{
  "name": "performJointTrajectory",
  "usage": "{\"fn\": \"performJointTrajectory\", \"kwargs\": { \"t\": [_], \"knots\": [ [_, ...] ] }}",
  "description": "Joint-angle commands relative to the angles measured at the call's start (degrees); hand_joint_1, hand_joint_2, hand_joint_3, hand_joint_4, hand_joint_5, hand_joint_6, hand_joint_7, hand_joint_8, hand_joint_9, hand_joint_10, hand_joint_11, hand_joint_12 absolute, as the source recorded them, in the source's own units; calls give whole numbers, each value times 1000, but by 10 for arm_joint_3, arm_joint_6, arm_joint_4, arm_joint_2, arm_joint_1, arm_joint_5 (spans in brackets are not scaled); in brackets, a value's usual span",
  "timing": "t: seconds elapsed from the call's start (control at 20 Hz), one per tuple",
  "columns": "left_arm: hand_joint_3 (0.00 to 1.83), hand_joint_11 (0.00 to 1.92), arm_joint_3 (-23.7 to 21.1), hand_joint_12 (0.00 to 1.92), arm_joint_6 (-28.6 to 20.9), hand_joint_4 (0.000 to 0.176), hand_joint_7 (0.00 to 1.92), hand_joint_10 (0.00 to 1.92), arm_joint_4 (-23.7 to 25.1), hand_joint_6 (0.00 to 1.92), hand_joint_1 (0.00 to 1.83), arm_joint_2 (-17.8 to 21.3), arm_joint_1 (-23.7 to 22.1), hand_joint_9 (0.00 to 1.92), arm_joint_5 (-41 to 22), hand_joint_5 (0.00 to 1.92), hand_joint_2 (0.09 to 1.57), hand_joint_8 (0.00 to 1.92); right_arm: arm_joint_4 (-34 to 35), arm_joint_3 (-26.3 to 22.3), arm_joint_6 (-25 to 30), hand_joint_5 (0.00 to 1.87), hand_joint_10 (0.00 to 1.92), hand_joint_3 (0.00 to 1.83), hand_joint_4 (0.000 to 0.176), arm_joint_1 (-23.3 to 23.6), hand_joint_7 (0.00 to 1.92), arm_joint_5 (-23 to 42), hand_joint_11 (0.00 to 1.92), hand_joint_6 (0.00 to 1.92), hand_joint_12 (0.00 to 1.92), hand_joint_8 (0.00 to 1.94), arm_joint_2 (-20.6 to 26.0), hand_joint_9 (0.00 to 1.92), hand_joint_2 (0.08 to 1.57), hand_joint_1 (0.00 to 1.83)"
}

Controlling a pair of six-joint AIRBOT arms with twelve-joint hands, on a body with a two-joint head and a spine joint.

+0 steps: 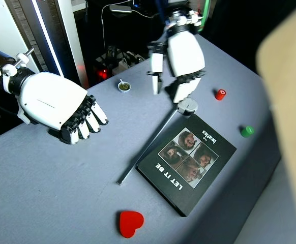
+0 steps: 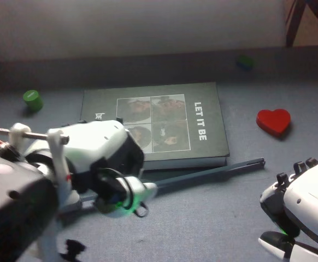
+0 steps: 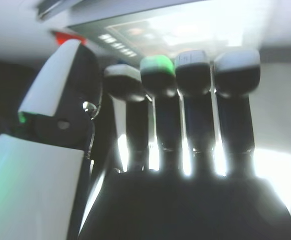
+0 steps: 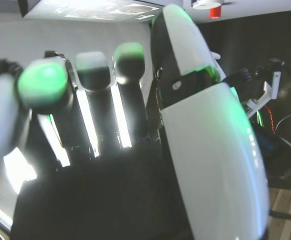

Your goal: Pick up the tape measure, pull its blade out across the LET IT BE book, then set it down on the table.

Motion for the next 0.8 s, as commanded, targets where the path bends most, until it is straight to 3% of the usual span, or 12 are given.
{"fn": "performJointTrajectory", "kwargs": {
  "t": [0.0, 0.05, 0.1, 0.15, 0.25, 0.35, 0.75],
  "knots": [
    [0, 1077, -1, 1921, -12, 0, 1052, 1921, 42, 1921, 788, -8, -1, 1045, -36, 1035, 1230, 1921, -38, -2, 2, 1190, 1921, 8, 0, 1, 1415, -46, 1762, 1921, 1921, 1941, 0, 1602, 1282, 782],
    [0, 1077, -3, 1921, -16, 0, 1052, 1921, 44, 1921, 788, -14, 0, 1045, -46, 1035, 1230, 1921, -38, -2, 2, 1190, 1921, 8, 0, 1, 1415, -46, 1762, 1921, 1921, 1941, 0, 1602, 1282, 782],
    [4, 1443, -10, 1921, -29, 0, 1377, 1921, 51, 1921, 780, -27, 4, 1448, -75, 1302, 1251, 1921, -38, -2, 2, 1275, 1921, 0, 137, 1, 1487, -46, 1812, 1921, 1921, 1941, -1, 1648, 1325, 874],
    [4, 1501, -11, 1921, -40, 0, 1417, 1921, 57, 1921, 769, -28, 7, 1500, -83, 1335, 1260, 1921, -38, -1, 2, 1279, 1921, 2, 168, 1, 1490, -45, 1815, 1921, 1921, 1941, -1, 1648, 1329, 883],
    [6, 1532, -16, 1921, -77, 0, 1430, 1921, 76, 1921, 746, -36, 22, 1516, -111, 1345, 1275, 1921, -38, 0, 2, 1279, 1921, 4, 176, 2, 1488, -45, 1814, 1921, 1921, 1941, -1, 1642, 1337, 899],
    [8, 1531, -31, 1921, -81, 0, 1432, 1921, 81, 1921, 734, -51, 27, 1511, -194, 1346, 1286, 1921, -38, 2, 3, 1277, 1921, 4, 176, 5, 1478, -43, 1820, 1921, 1921, 1941, -3, 1634, 1342, 910],
    [3, 1490, -37, 1921, -88, 0, 1424, 1921, 58, 1921, 759, -66, 23, 1491, -231, 1299, 1297, 1921, -38, 3, 4, 1221, 1921, 0, 176, 6, 1431, -43, 1803, 1921, 1921, 1941, -4, 1600, 1350, 906]
  ]
}}
